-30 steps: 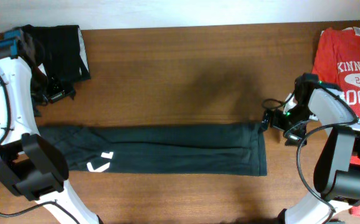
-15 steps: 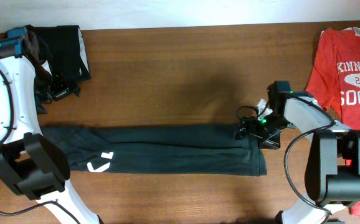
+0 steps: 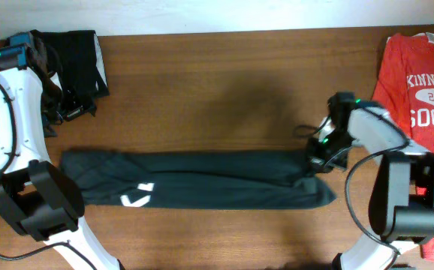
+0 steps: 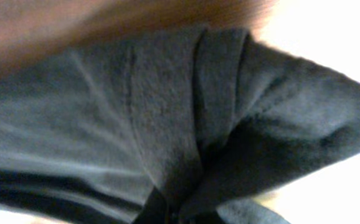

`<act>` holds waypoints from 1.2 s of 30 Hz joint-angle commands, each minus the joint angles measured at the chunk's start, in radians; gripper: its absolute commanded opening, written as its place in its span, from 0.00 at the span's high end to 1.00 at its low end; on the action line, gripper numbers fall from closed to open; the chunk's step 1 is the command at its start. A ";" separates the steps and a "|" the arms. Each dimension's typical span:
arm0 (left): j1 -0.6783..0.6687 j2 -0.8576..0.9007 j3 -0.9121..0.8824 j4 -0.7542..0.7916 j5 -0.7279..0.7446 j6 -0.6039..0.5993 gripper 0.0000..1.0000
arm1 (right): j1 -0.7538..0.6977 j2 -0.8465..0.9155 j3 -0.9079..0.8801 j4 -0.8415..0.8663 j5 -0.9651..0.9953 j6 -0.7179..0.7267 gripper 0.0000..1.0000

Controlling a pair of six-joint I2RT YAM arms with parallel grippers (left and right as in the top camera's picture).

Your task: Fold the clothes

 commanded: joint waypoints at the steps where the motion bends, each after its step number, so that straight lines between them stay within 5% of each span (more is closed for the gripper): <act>1: -0.006 0.001 -0.012 0.002 0.011 -0.002 0.01 | -0.069 -0.003 0.168 -0.089 0.138 0.009 0.96; 6: -0.006 0.001 -0.012 -0.004 0.011 -0.002 0.01 | -0.090 -0.003 0.366 -0.263 0.168 0.008 0.96; 14: -0.006 0.001 -0.012 -0.001 0.029 -0.003 0.01 | 0.116 -0.003 0.381 -0.278 0.269 0.069 0.96; 27: -0.006 0.001 -0.012 -0.002 0.029 -0.002 0.01 | 0.553 -0.003 0.303 -0.071 0.174 0.167 0.82; 36: -0.006 0.001 -0.012 -0.001 0.029 -0.002 0.01 | 0.609 -0.003 0.204 0.057 0.005 0.219 0.93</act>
